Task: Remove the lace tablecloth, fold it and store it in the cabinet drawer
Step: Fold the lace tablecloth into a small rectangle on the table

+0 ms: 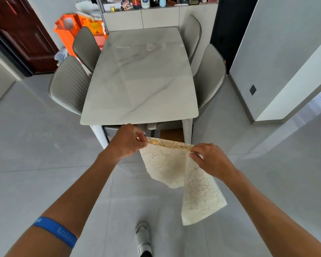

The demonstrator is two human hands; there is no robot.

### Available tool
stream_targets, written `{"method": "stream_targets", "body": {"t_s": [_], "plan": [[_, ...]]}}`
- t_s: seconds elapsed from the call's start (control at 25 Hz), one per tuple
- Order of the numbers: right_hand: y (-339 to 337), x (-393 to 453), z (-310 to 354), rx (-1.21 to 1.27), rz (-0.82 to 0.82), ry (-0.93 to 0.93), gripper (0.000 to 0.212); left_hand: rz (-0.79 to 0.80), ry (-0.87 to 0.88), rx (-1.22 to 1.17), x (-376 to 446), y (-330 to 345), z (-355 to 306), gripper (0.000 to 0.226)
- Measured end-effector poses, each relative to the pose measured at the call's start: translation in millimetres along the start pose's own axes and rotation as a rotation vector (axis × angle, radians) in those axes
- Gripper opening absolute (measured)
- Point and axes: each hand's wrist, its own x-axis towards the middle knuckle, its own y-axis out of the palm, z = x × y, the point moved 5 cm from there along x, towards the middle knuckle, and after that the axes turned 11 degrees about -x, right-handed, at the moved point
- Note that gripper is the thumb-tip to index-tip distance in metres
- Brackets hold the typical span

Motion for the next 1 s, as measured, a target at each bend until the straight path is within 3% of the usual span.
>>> {"method": "stream_targets", "body": {"t_s": [0.24, 0.44, 0.64, 0.76, 0.88, 1.0], "plan": [[10, -18, -2, 0.020, 0.006, 0.086, 0.005, -0.017, 0.094, -0.072, -5, -4, -16, 0.025], [4, -11, -7, 0.093, -0.025, 0.172, 0.024, 0.036, 0.145, -0.036, -8, -12, -20, 0.022], [6, -9, -5, 0.239, -0.050, 0.280, 0.027, 0.070, 0.248, -0.060, -14, -22, -23, 0.025], [7, -4, 0, 0.255, -0.029, 0.259, 0.018, 0.081, 0.251, -0.046, -15, -26, -18, 0.025], [12, -1, 1, 0.250, -0.028, 0.253, 0.031, 0.085, 0.242, -0.043, -16, -27, -8, 0.028], [17, 1, 4, 0.233, 0.007, 0.250, 0.023, 0.109, 0.222, -0.065, -17, -20, 6, 0.027]]}}
